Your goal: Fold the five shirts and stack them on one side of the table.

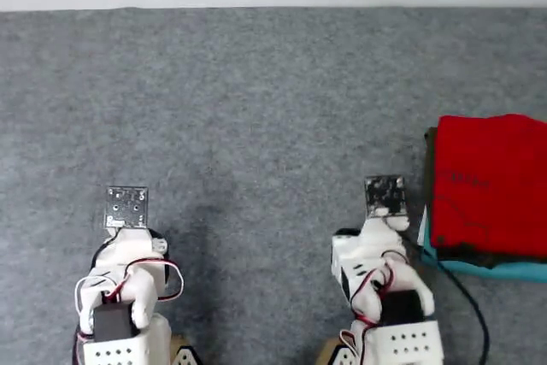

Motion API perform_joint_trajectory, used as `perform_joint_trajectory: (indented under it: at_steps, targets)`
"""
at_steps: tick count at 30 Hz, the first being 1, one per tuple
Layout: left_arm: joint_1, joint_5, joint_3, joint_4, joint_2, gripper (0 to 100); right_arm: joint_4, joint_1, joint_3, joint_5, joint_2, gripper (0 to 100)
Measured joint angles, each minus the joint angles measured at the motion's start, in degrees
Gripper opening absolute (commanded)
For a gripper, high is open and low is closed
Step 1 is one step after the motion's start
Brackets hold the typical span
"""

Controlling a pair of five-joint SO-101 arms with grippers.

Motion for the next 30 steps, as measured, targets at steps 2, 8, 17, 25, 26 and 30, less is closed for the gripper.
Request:
perform_joint_trajectory:
  at_steps: [2, 8, 17, 25, 26, 30]
  targets:
    - [0.0, 0.0, 0.4, -0.3, 0.0, 1, 0.3, 0.1, 2.1, 1.0, -4.1, 0.9]
    - [0.0, 0.0, 0.7, -2.6, 0.0, 1, 5.4, -3.0, 1.8, 3.3, -10.2, 0.9]
    - [0.0, 0.0, 0.7, 1.1, 0.0, 1, 13.0, -2.7, 1.8, 10.8, -10.2, 0.9]
    - [0.0, 0.0, 0.7, 1.6, 0.0, 1, 15.5, 2.8, 1.8, 6.4, -10.2, 0.9]
    - [0.0, 0.0, 0.7, 1.6, 0.0, 1, 15.6, 3.9, 1.8, 5.1, -10.2, 0.9]
    - [0.0, 0.0, 0.7, 1.6, 0.0, 1, 16.3, 6.7, 1.8, 2.5, -10.3, 0.9]
